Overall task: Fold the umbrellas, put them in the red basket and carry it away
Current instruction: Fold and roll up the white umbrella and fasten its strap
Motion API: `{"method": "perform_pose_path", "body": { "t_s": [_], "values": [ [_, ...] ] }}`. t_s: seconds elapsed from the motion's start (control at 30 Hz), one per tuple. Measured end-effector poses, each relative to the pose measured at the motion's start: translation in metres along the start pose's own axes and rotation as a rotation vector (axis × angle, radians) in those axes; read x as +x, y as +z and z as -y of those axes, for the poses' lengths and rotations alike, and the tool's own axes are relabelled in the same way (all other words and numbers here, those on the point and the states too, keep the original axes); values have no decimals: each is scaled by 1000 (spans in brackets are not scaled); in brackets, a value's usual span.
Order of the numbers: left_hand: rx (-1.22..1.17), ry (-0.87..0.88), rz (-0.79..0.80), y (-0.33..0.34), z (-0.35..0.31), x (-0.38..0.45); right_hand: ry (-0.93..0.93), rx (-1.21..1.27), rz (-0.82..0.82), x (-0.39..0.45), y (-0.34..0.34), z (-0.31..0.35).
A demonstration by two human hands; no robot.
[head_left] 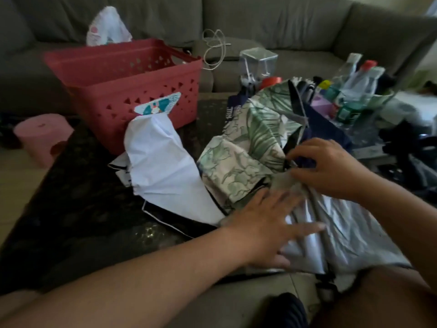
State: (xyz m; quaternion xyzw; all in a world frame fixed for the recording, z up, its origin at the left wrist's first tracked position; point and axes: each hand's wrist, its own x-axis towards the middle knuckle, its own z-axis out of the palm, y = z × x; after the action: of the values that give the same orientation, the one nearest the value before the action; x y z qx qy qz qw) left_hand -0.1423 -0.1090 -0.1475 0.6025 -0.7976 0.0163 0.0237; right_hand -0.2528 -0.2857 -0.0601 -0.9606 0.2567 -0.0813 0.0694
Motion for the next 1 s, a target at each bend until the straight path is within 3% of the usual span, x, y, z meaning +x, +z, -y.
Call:
{"method": "perform_pose_path", "body": {
  "t_s": [0.1, 0.17, 0.23, 0.37, 0.53, 0.6, 0.73, 0.87, 0.93, 1.0],
  "values": [
    [3, -117, 71, -1, -11, 34, 388, -101, 229, -39, 3, -41],
    [-74, -213, 102, -4, -14, 46, 499, 214, 310, -57, 16, -54],
    [-100, -273, 136, -7, -16, 52, 481, 525, 351, -62, 28, -56],
    [-176, -307, 165, -10, -18, 57, 455, 874, 363, -52, 28, -47],
    [-382, -350, -145, 0, -27, 42, 344, 1053, 509, -55, 2, -28],
    [-410, -378, -337, -11, -32, 36, 198, 1037, 467, -52, -23, -13],
    [-437, -461, -736, -69, -8, 41, 49, 830, 185, -34, -96, 16],
    [-595, -590, -1014, -115, 50, 53, 54, 189, -66, 3, -125, 38],
    [-634, -641, -986, -122, 76, 64, 46, 264, -144, 27, -104, 42],
    [-721, -619, -726, -114, 98, 68, 7, 401, -142, 49, -70, 43]
  ]
}}
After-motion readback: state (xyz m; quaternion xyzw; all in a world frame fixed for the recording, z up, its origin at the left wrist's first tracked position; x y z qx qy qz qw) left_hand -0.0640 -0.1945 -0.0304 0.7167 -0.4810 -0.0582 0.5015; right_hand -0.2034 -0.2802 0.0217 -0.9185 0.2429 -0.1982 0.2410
